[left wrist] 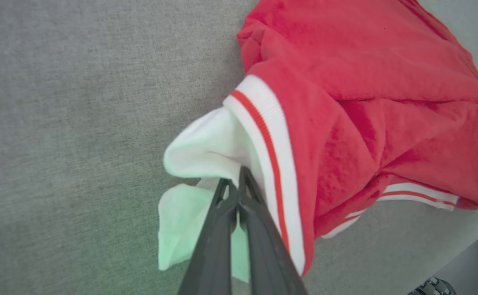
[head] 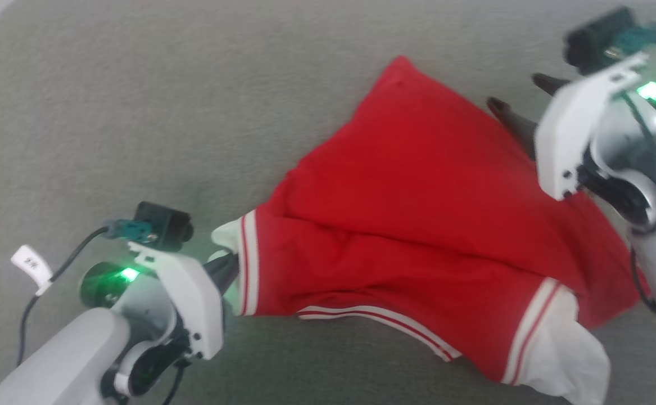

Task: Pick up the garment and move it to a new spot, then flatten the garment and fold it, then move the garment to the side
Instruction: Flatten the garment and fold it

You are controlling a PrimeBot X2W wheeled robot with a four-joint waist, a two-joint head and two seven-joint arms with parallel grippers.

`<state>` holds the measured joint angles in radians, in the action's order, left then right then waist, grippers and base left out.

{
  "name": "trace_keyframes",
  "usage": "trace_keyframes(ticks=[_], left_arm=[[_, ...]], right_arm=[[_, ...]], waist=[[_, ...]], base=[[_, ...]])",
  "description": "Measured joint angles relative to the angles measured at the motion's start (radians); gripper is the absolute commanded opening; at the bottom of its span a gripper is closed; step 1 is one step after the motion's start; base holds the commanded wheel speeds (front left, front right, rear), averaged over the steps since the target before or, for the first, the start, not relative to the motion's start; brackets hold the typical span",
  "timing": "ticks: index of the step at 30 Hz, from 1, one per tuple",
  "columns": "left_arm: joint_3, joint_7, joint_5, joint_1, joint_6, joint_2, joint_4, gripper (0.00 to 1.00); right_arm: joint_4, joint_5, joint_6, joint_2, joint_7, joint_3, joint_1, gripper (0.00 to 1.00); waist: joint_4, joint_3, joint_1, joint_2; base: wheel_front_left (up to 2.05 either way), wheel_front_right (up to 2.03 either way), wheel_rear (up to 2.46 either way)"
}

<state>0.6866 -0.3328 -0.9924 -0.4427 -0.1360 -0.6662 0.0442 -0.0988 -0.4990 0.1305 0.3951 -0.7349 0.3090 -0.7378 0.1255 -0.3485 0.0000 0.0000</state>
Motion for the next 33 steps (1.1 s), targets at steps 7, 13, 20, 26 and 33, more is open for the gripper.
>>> trace_keyframes(ticks=[7, 13, 20, 26, 33], left_arm=[[0.040, 0.000, 0.019, -0.073, 0.045, 0.076, -0.055, 0.00], [0.069, 0.005, 0.031, -0.128, 0.085, 0.136, -0.104, 0.00], [0.087, 0.011, 0.043, -0.171, 0.115, 0.183, -0.155, 0.00], [0.083, 0.018, 0.043, -0.176, 0.123, 0.185, -0.194, 0.00], [0.049, -0.019, 0.040, -0.214, 0.104, 0.119, -0.191, 0.00]], right_arm=[[-0.344, -0.041, 0.001, 0.001, 0.060, 0.173, -0.243, 1.00], [-0.586, -0.074, 0.000, 0.006, 0.060, 0.311, -0.377, 1.00], [-0.771, -0.113, 0.000, 0.000, 0.018, 0.423, -0.468, 1.00], [-0.798, -0.168, 0.002, -0.004, 0.005, 0.502, -0.503, 0.00], [-0.768, -0.242, 0.001, 0.028, 0.068, 0.554, -0.505, 0.00]], waist=[[0.093, -0.041, 0.0000, 0.0000], [0.169, -0.077, 0.0000, 0.0000], [0.233, -0.114, 0.0000, 0.0000], [0.231, -0.111, 0.0000, 0.0000], [0.186, -0.071, 0.0000, 0.0000]], base=[[0.00, 0.00, 0.00], [0.00, 0.00, 0.00], [0.00, 0.00, 0.00], [0.00, 0.00, 0.00], [0.00, 0.00, 0.00]])
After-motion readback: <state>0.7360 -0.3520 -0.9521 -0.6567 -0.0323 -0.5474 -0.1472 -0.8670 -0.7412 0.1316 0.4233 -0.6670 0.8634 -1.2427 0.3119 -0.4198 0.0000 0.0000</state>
